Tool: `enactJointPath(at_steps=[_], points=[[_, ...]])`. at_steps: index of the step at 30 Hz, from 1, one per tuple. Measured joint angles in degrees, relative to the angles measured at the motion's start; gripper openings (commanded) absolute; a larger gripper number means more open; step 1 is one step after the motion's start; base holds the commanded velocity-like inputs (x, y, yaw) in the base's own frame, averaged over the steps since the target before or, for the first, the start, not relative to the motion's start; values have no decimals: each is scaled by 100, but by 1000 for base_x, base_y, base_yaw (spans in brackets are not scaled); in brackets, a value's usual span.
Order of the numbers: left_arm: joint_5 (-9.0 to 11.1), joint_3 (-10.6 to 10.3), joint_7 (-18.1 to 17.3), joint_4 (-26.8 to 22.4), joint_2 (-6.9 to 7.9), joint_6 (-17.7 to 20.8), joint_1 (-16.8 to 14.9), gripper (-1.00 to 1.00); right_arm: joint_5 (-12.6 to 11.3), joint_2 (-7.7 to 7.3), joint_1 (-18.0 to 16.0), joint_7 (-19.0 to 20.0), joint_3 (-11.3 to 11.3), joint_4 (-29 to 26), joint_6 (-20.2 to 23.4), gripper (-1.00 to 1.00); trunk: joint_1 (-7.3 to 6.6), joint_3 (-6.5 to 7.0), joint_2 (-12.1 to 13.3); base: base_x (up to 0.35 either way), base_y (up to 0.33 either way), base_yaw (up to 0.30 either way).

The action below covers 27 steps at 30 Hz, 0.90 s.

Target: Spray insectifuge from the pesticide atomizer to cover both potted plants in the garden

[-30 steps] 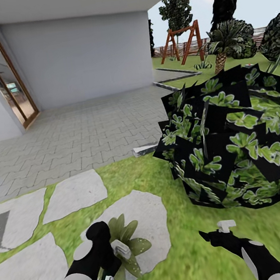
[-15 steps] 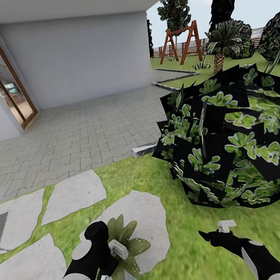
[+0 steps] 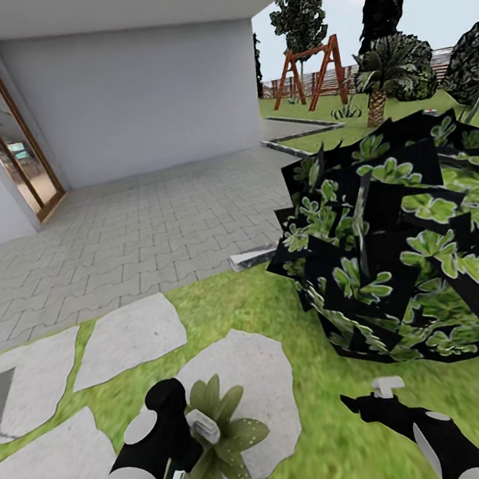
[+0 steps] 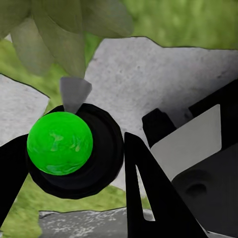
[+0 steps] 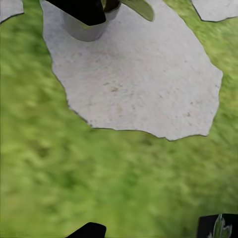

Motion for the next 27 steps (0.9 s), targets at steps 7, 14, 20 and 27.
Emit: enactJointPath(at_steps=[7,14,20,27], points=[[18,-3,-10,0,-16,2,2,-100,0,0,0,0,-1,0,0,100,1,0,0,18,3,-1],[23,-3,-11,1,-19,-1,1,-100,-1,0,1,1,7,-2,1,100,1,0,0,0,0,-193],[24,-1,-10,-8,-15,-1,4,-100,0,0,0,0,1,0,0,100,1,0,0,0,0,-43],[-26,-11,-18,7,12,-2,8,-100,-1,0,0,-1,0,1,-1,100,3,0,0,-53,52,-2]])
